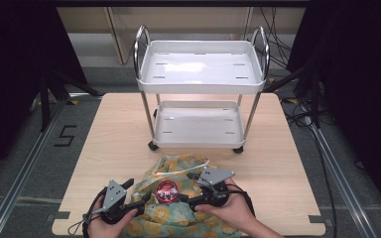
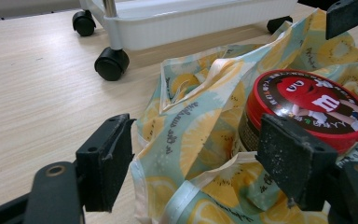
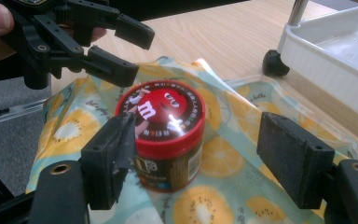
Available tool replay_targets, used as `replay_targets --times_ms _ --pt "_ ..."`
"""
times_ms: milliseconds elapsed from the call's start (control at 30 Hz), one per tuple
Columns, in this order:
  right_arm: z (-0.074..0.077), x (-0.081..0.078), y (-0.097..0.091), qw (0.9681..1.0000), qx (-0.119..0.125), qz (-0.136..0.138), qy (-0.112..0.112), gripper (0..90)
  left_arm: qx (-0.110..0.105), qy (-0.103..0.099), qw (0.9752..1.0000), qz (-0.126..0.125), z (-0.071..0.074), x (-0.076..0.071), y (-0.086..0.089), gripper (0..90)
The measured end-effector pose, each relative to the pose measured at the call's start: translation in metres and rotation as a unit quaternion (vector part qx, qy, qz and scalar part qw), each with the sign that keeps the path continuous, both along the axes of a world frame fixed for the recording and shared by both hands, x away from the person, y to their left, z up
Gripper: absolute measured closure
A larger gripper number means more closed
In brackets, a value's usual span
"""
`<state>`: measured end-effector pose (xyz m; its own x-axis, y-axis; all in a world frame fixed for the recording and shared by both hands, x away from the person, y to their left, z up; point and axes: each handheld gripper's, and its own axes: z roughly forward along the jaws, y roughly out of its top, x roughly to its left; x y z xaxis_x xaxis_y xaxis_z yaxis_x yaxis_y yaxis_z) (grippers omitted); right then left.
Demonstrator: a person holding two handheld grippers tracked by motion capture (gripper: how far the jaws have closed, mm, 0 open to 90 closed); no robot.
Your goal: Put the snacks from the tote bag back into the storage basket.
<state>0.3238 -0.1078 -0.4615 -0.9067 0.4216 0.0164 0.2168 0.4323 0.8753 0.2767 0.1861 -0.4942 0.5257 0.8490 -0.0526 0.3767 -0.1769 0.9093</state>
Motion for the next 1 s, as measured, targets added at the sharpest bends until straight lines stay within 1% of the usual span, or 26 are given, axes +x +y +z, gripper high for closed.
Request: replay_targets --times_ms 33,100,133,167,200,233,267,300,333,367,400,433,467,533,567,600,633,667,700,733,767,867,900,933,967,1000 --pt "0.000 0.001 0.002 1.0000 -0.003 0.001 0.004 28.8 -0.002 0.000 1.0000 -0.001 0.000 0.000 0.000 26.1" --pt "0.000 0.002 0.005 1.0000 -0.005 0.001 0.002 28.7 -0.001 -0.001 1.0000 -0.001 0.000 0.000 0.000 26.0" --pt "0.000 0.002 0.006 1.0000 -0.003 -0.001 0.005 28.5 -0.009 -0.002 1.0000 -0.002 -0.001 0.000 -0.001 26.0" --pt "0.000 0.002 0.006 1.0000 -0.003 -0.001 0.005 28.5 -0.001 0.000 1.0000 -0.003 0.000 0.000 0.000 26.0" --pt "-0.001 0.003 0.009 0.9999 -0.006 0.005 0.007 28.4 0.000 0.001 1.0000 -0.002 0.000 -0.001 -0.001 26.0" --pt "-0.002 0.003 0.011 1.0000 -0.003 0.003 0.001 28.3 -0.002 0.001 1.0000 -0.002 0.001 -0.001 -0.001 26.0" --pt "-0.001 0.002 0.011 0.9999 -0.006 0.005 0.010 28.3 -0.002 0.001 1.0000 -0.002 0.001 -0.001 -0.001 26.0" --pt "-0.001 0.002 0.011 0.9999 -0.006 0.005 0.012 28.3 -0.003 -0.002 1.0000 -0.006 0.001 -0.001 -0.001 26.1" --pt "-0.001 0.002 0.011 0.9999 -0.006 0.005 0.012 28.3 -0.003 -0.002 1.0000 -0.006 0.001 -0.001 -0.001 26.1" --pt "-0.002 0.002 0.010 0.9999 -0.007 0.013 0.006 28.3 -0.005 -0.003 1.0000 -0.003 0.002 -0.002 -0.002 26.2" --pt "-0.003 0.001 0.008 0.9999 -0.008 0.003 0.014 28.3 -0.003 -0.005 1.0000 -0.006 0.002 -0.002 -0.002 26.2" --pt "-0.003 0.001 0.008 0.9999 -0.008 0.003 0.014 28.3 -0.009 -0.002 1.0000 -0.002 0.002 -0.003 -0.003 26.2" --pt "-0.004 0.001 0.009 0.9999 -0.003 0.001 0.013 28.3 -0.003 -0.007 0.9999 -0.008 0.003 -0.002 -0.003 26.2" --pt "-0.006 0.001 0.010 0.9999 -0.005 0.005 0.012 28.3 -0.005 -0.005 0.9999 -0.009 0.003 -0.002 -0.004 26.3" --pt "-0.006 0.001 0.010 0.9998 -0.010 0.008 0.017 28.3 -0.009 -0.009 0.9999 -0.008 0.002 -0.002 -0.004 26.3" --pt "-0.008 0.001 0.013 0.9996 -0.013 0.017 0.015 28.1 -0.005 -0.008 0.9999 -0.006 0.003 -0.002 -0.004 26.3" --pt "-0.009 0.001 0.018 0.9994 -0.016 0.024 0.016 27.2 -0.007 -0.009 0.9999 -0.005 0.003 -0.002 -0.003 26.3" --pt "-0.009 0.001 0.018 0.9994 -0.016 0.024 0.016 27.2 -0.001 -0.008 1.0000 -0.005 0.003 -0.002 -0.002 26.3" --pt "-0.010 0.001 0.021 0.9995 -0.014 0.025 0.016 27.0 -0.005 -0.007 1.0000 -0.003 0.003 -0.002 -0.002 26.4" --pt "-0.010 0.001 0.022 0.9991 -0.020 0.031 0.020 26.6 -0.007 -0.006 1.0000 -0.003 0.002 -0.002 -0.002 26.4" --pt "-0.012 0.002 0.026 0.9993 -0.016 0.031 0.013 26.0 -0.004 -0.004 1.0000 0.001 0.002 -0.002 -0.001 26.4" --pt "-0.011 0.005 0.031 0.9991 -0.019 0.033 0.018 25.9 -0.005 -0.004 1.0000 0.002 0.002 -0.002 0.000 26.4" --pt "-0.010 0.006 0.032 0.9985 -0.028 0.039 0.024 25.9 -0.004 -0.004 1.0000 0.002 0.002 -0.002 0.000 26.4" --pt "-0.010 0.006 0.032 0.9985 -0.028 0.039 0.024 25.9 -0.010 -0.007 0.9999 0.001 0.001 -0.001 0.000 26.4" --pt "-0.012 0.006 0.035 0.9987 -0.024 0.038 0.024 25.7 -0.003 -0.005 1.0000 0.001 0.001 -0.001 0.001 26.5" --pt "-0.012 0.006 0.035 0.9987 -0.024 0.038 0.024 25.7 -0.003 -0.005 1.0000 0.001 0.001 -0.001 0.001 26.5"
